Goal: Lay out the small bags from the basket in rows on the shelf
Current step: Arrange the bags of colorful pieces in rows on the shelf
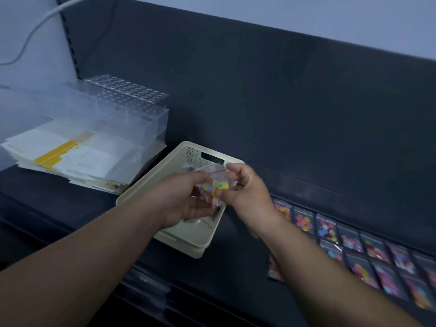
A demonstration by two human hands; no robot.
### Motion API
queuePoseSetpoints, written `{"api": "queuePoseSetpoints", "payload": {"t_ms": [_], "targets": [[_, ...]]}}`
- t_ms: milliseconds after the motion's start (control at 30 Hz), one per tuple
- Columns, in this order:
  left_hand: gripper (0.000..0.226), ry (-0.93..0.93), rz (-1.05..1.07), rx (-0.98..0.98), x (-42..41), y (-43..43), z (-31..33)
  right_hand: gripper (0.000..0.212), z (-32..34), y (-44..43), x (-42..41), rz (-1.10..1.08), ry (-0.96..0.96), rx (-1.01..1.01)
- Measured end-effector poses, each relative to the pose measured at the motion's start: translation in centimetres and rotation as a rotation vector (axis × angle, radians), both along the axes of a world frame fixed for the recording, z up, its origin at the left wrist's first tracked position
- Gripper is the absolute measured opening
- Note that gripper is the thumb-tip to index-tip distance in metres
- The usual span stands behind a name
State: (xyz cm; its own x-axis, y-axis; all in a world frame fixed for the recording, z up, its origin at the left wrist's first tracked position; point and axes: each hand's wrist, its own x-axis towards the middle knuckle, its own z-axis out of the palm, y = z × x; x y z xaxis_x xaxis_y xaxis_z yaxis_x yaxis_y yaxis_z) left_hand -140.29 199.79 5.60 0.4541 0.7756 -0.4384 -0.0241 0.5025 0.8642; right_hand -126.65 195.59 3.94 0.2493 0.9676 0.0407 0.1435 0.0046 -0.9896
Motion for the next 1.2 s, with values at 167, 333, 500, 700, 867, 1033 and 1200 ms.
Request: {"api": "queuePoseSetpoints", "payload": {"t_ms": [167,333,500,700,867,1033,1200], "targets": [[0.021,-0.028,-0.165,0.163,2.9,-2.1,-0.3,0.053,0.0,-2.4,2.9,-0.041,0.109,0.004],[0.032,0.115,-0.209,0.283,6.3,-4.1,-0.8,0.044,0.4,-5.6,6.1,-0.082,0.344,-0.103],[0.022,0.113,-0.274,0.286,9.5,-6.4,-1.0,0.025,0.0,-9.0,9.4,-0.128,0.326,-0.103],[0.031,0.133,-0.410,0.414,12.8,-9.4,-1.5,0.019,-0.4,-13.0,12.2,-0.191,0.406,-0.098],[0.033,0.120,-0.490,0.358,14.6,-10.9,-2.2,0.023,-0.7,-15.8,14.4,-0.203,0.435,-0.189],[0.029,0.080,-0.422,0.323,16.7,-12.3,-2.7,0.028,-1.2,-18.0,15.9,-0.205,0.391,-0.256],[0.028,0.086,-0.356,0.227,17.5,-12.5,-2.9,0.033,-1.9,-19.7,17.0,-0.243,0.302,-0.300]]}}
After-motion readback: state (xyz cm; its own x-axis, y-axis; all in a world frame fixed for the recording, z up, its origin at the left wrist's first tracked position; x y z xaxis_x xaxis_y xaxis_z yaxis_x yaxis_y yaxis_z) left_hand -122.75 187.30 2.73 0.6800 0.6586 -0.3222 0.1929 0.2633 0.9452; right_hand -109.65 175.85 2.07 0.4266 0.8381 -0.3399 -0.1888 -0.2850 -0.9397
